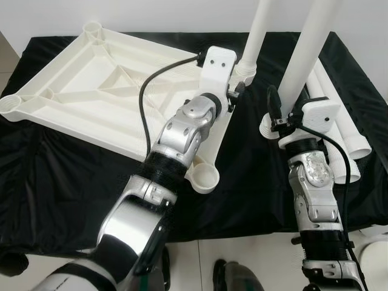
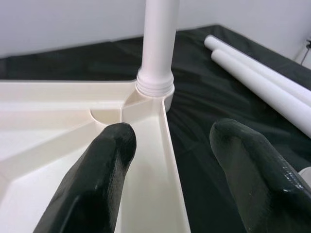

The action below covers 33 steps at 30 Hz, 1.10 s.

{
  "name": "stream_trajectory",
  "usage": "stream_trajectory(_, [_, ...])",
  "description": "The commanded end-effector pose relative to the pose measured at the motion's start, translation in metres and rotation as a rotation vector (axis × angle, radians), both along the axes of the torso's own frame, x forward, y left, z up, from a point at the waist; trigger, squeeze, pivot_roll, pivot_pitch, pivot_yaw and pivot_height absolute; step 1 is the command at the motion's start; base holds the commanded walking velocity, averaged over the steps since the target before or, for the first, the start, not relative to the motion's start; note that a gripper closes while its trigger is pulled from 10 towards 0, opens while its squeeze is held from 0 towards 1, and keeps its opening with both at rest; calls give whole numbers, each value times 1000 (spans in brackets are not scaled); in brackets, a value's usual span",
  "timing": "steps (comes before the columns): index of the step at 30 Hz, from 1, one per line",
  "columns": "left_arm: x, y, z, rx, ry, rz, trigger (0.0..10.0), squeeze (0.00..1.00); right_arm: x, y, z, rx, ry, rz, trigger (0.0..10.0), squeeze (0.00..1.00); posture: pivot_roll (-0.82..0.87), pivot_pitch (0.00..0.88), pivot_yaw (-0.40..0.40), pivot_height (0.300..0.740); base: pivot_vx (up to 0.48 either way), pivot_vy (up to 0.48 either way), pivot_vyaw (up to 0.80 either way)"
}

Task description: Building children table

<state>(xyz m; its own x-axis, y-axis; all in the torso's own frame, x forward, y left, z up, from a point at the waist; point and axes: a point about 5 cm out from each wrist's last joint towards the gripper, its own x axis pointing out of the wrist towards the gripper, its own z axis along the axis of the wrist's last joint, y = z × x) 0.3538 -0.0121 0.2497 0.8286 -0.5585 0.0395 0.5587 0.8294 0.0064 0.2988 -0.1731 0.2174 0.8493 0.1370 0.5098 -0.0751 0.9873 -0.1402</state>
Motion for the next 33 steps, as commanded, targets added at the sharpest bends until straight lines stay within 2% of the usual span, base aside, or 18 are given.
stream_trajectory(1, [-8,-2,-2,35,-26,-177,10000,0,-2,0,1,11,-8,-2,10000,0,36,116,43,740,0,0,0])
stream_trajectory(4, [-8,7,-3,56,-44,-178,10000,0,-2,0,0,11,-6,-1,10000,0,37,115,41,740,0,0,0])
stream_trajectory(5, [-10,19,-4,79,-66,-182,10000,0,-1,0,0,11,-5,1,10000,0,41,113,36,740,0,0,0])
stream_trajectory(6, [-10,19,-4,79,-66,-182,10000,0,-1,0,0,11,-5,1,10000,0,41,113,36,740,0,0,0])
stream_trajectory(9, [-11,48,-8,144,-114,-163,10000,0,0,0,1,9,-5,9,10000,0,50,113,26,740,0,0,0])
stream_trajectory(11, [-11,54,-10,151,-114,-156,10000,0,1,0,1,9,-5,11,10000,0,50,113,26,740,0,0,0])
stream_trajectory(13, [-9,66,-12,133,-89,-132,10000,0,2,2,1,9,-4,18,10000,0,53,114,21,740,0,0,0])
stream_trajectory(14, [-9,72,-12,109,-74,-119,10000,1000,2,2,1,9,-4,21,10000,0,56,114,17,740,0,0,0])
stream_trajectory(16, [-9,82,-10,98,-90,-85,10000,1000,3,3,2,8,-3,27,10000,0,55,114,14,740,0,0,0])
stream_trajectory(19, [-8,88,-9,119,-115,-67,10000,1000,3,4,2,9,-3,31,10000,0,54,115,11,740,0,0,0])
stream_trajectory(20, [-8,91,-8,138,-134,-58,10000,0,4,4,2,10,-2,33,10000,0,54,114,10,740,0,0,0])
stream_trajectory(27, [-12,117,-11,215,-164,-7,10000,0,5,5,3,20,7,48,10000,0,49,105,5,740,0,0,0])
stream_trajectory(33, [-14,132,-15,203,-173,57,10000,0,6,5,3,43,14,59,10000,0,47,95,7,740,0,0,0])
